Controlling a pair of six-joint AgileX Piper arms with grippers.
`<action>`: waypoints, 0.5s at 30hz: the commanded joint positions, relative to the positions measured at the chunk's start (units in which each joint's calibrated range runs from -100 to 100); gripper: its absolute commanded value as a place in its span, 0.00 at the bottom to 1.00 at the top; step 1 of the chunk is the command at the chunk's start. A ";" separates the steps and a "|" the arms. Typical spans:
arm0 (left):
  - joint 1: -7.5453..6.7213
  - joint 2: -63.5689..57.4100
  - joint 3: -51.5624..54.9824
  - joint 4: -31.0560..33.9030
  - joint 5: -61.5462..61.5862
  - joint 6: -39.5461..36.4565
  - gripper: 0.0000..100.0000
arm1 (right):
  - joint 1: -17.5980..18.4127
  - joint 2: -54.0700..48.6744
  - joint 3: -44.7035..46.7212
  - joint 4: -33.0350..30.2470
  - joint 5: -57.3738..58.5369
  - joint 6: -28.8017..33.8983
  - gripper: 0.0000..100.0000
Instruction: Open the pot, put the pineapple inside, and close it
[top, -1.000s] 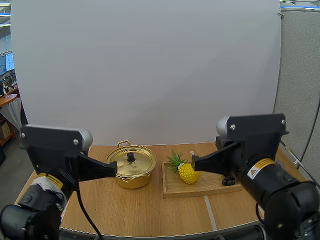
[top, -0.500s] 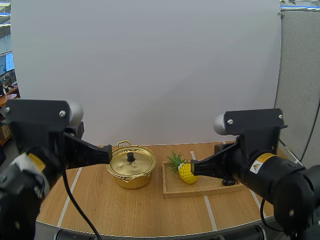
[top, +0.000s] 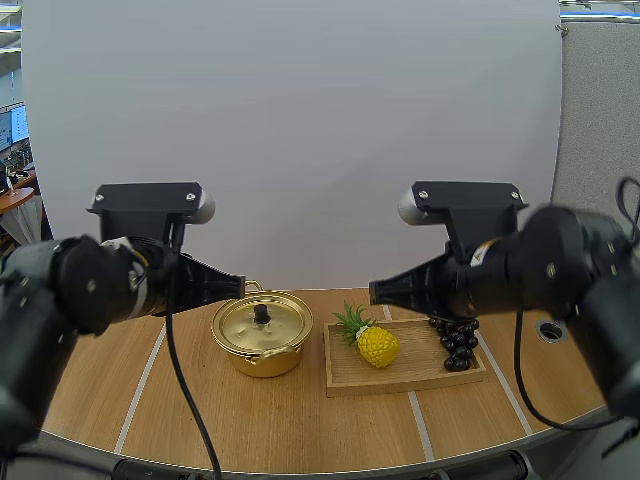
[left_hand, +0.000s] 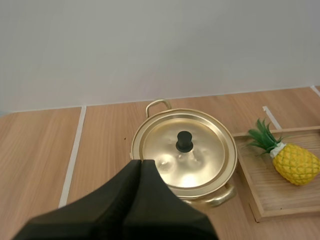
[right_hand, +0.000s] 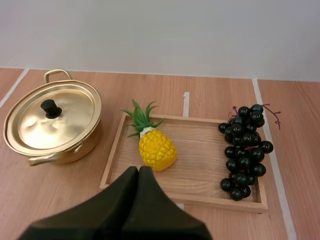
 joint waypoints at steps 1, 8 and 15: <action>0.04 3.27 -1.17 -0.01 -1.61 0.22 0.03 | 0.04 2.63 -1.35 0.02 1.92 -0.09 0.00; 0.04 4.30 -1.64 -0.01 -2.01 0.22 0.46 | 0.04 3.13 -1.35 -0.64 1.92 -0.72 0.77; 0.04 4.30 -1.64 -0.01 -1.84 3.49 1.00 | 0.04 3.13 -1.35 -2.77 1.92 -0.72 1.00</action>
